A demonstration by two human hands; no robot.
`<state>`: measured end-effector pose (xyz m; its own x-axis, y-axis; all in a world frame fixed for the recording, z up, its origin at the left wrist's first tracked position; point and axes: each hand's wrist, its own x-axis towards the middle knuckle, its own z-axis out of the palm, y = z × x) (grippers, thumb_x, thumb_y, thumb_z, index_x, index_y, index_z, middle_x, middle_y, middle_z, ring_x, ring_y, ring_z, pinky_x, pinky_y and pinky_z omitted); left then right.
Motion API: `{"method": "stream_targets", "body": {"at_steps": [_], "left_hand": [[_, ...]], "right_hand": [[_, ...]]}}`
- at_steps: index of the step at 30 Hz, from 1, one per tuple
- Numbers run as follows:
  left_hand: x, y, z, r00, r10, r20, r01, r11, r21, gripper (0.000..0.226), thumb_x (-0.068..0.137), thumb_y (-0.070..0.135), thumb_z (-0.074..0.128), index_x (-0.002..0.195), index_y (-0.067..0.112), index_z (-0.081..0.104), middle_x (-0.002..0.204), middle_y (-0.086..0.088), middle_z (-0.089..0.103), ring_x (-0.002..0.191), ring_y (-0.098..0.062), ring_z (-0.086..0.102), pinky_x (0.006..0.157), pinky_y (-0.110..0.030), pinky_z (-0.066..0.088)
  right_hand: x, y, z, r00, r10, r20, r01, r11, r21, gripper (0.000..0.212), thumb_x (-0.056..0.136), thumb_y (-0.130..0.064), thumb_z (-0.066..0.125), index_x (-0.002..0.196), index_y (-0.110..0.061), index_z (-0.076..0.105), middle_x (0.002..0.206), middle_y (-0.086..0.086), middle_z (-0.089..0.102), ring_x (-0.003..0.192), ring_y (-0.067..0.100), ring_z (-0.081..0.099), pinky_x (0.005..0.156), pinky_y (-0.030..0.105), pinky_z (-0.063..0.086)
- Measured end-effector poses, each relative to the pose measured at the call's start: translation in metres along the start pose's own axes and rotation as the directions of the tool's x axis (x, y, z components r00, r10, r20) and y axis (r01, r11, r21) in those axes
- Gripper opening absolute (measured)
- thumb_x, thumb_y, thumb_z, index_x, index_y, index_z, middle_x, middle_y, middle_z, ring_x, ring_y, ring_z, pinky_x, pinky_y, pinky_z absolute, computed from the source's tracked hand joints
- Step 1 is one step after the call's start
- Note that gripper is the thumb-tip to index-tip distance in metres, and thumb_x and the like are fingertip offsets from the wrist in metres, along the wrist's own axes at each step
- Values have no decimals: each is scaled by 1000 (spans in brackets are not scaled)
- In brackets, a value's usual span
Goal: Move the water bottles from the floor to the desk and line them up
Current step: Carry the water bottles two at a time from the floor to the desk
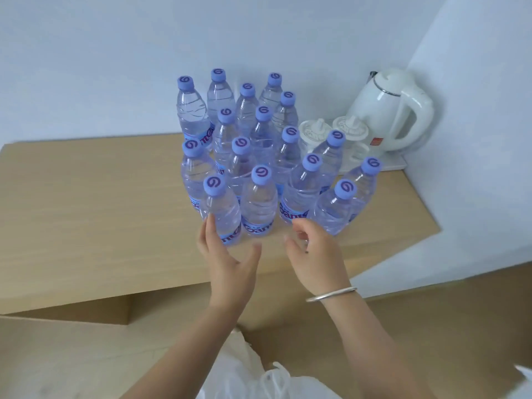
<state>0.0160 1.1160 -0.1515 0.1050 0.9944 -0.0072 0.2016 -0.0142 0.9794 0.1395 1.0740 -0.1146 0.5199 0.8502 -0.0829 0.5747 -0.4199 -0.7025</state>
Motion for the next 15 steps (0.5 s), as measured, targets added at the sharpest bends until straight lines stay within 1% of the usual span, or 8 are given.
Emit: {"method": "stream_targets", "body": {"at_steps": [1, 3, 4, 6, 8, 10, 13, 15], "left_hand": [[-10, 3, 6, 1000, 11, 18, -11, 1000, 2, 85, 72, 26, 61, 146, 19, 21, 137, 11, 23, 125, 18, 20, 97, 2, 19], [-30, 9, 21, 996, 32, 87, -32, 999, -7, 75, 76, 28, 58, 143, 22, 24, 133, 15, 29, 128, 8, 27, 98, -2, 20], [-42, 11, 30, 989, 44, 138, -45, 999, 0, 68, 81, 28, 58, 141, 23, 27, 131, 16, 33, 128, 2, 31, 98, -3, 22], [-69, 18, 52, 962, 77, 262, -93, 995, 48, 53, 89, 21, 62, 135, 22, 36, 123, 19, 41, 124, -2, 37, 97, -5, 29], [-97, 26, 75, 907, 143, 397, -209, 970, 128, 44, 89, 16, 63, 130, 16, 47, 114, 23, 44, 117, -5, 42, 94, -7, 34], [-123, 37, 98, 831, 227, 508, -367, 910, 193, 37, 88, 18, 64, 124, 12, 56, 111, 18, 49, 114, -12, 48, 88, -1, 29], [-160, 53, 136, 738, 292, 608, -505, 837, 211, 40, 86, 28, 58, 121, 9, 59, 113, 5, 60, 111, -21, 52, 86, -12, 29], [-187, 64, 162, 681, 298, 669, -547, 814, 194, 41, 88, 31, 55, 124, 13, 57, 121, 2, 60, 110, -20, 53, 83, -18, 32]], "right_hand": [[-8, 7, -8, 1000, 15, -22, -15, 1000, -2, 33, 89, -18, 57, 121, -12, 58, 118, 1, 62, 111, 19, 56, 91, 31, 43], [-27, 26, -27, 996, 54, -69, -55, 998, -19, 29, 90, -15, 54, 118, -13, 60, 115, 3, 64, 107, 22, 57, 85, 31, 42], [-38, 38, -38, 993, 74, -94, -78, 996, -37, 30, 90, -14, 52, 119, -12, 59, 116, 4, 64, 108, 23, 57, 85, 31, 41], [-63, 66, -63, 981, 130, -147, -142, 987, -75, 32, 92, -14, 50, 123, -10, 58, 121, 7, 62, 113, 24, 55, 89, 30, 38], [-94, 98, -92, 964, 192, -182, -211, 973, -93, 34, 93, -14, 48, 125, -9, 56, 127, 7, 57, 116, 23, 51, 91, 29, 37], [-127, 129, -122, 946, 255, -201, -279, 954, -104, 36, 94, -14, 45, 129, -10, 53, 133, 6, 53, 119, 22, 49, 92, 26, 34], [-177, 172, -165, 903, 348, -252, -378, 922, -82, 38, 96, -15, 44, 133, -11, 48, 139, 4, 46, 121, 20, 47, 90, 20, 30], [-207, 197, -190, 871, 399, -288, -439, 894, -89, 39, 96, -17, 44, 134, -12, 47, 142, 3, 44, 125, 18, 44, 90, 20, 30]]}}
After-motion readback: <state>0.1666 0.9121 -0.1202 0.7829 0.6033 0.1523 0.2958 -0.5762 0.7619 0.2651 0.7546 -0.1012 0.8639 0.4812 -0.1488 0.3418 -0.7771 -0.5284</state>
